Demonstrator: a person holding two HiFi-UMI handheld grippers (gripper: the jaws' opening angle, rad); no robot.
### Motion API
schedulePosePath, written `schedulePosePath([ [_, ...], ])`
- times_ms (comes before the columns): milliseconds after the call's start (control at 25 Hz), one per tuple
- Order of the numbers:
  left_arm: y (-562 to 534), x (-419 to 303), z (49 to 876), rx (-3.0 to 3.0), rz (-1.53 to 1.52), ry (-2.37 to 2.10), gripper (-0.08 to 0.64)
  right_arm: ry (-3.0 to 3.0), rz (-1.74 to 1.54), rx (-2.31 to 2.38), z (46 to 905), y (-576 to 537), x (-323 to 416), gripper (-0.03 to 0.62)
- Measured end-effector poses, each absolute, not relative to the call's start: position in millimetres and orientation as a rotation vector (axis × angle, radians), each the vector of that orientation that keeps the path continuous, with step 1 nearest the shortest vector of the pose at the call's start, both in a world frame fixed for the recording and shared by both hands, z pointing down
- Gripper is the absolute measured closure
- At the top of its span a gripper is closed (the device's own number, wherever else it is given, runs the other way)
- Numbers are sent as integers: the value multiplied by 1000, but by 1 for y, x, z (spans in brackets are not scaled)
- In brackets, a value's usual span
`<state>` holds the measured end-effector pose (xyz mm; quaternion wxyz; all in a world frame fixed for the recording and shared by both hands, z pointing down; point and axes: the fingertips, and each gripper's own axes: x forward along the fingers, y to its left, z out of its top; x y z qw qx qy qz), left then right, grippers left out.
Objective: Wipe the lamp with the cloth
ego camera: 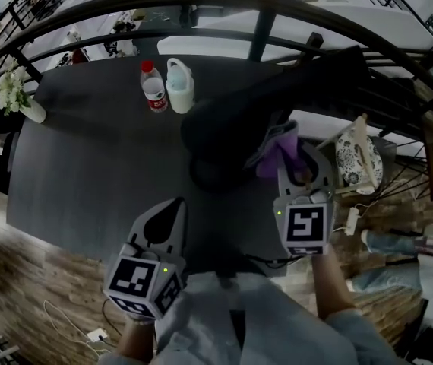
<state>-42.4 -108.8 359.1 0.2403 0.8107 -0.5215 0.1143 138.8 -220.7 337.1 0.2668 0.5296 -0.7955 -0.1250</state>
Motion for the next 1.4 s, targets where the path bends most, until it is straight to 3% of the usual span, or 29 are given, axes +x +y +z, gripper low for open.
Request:
schedulePosePath([
  [1400, -97, -68, 375, 2113, 373, -1473, 555, -2037, -104, 1317, 470, -199, 95, 502],
])
